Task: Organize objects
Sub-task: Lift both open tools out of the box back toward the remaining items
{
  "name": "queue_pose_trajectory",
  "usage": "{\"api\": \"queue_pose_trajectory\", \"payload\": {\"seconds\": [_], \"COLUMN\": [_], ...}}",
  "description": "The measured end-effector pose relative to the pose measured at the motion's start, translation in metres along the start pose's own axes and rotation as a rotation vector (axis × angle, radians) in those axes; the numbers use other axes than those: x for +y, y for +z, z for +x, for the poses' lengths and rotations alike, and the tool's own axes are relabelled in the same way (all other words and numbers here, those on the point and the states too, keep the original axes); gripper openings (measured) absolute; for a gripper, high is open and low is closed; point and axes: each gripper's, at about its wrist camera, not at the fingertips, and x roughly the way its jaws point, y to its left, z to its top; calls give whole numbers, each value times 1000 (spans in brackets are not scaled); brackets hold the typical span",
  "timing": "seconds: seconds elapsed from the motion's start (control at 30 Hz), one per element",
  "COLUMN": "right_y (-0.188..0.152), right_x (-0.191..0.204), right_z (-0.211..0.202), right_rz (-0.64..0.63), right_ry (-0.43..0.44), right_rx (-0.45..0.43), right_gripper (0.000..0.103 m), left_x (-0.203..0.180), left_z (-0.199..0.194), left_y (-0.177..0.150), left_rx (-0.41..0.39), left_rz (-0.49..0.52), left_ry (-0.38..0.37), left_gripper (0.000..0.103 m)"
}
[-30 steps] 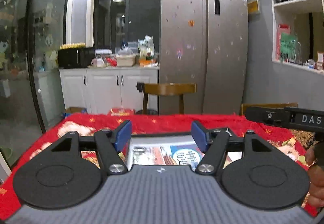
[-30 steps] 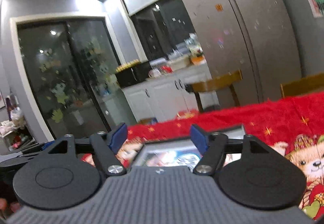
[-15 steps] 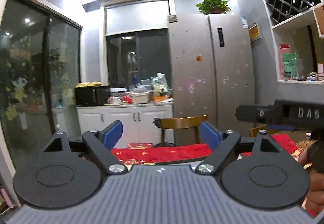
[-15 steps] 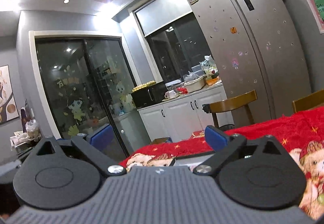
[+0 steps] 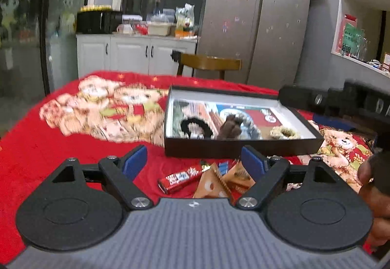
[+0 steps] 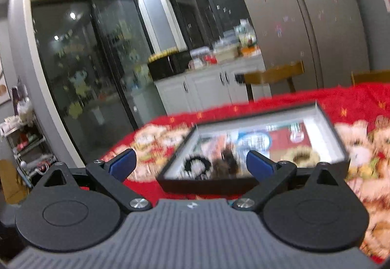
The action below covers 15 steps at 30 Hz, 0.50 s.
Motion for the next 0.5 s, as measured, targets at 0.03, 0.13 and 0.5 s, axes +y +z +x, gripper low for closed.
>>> {"api": "queue_pose_trajectory", "payload": {"seconds": [0.03,0.13,0.5], "right_y": [-4,-16,-41], "right_x": [-2,-8,-18], "right_z": [4,15,47], "right_rz": [0,20,50], "right_ry": [-6,-8,-5], "right_rx": [21,84,242], "right_gripper": [99,94,85], "left_x": [-2,-1,-16], "left_z": [6,18,61], "left_y": [-2,-6,-31], "left_rx": [5,23,104], "left_rz": [0,0,76], "left_ry": [-3,-13,-15], "left_gripper": [87,87,75]}}
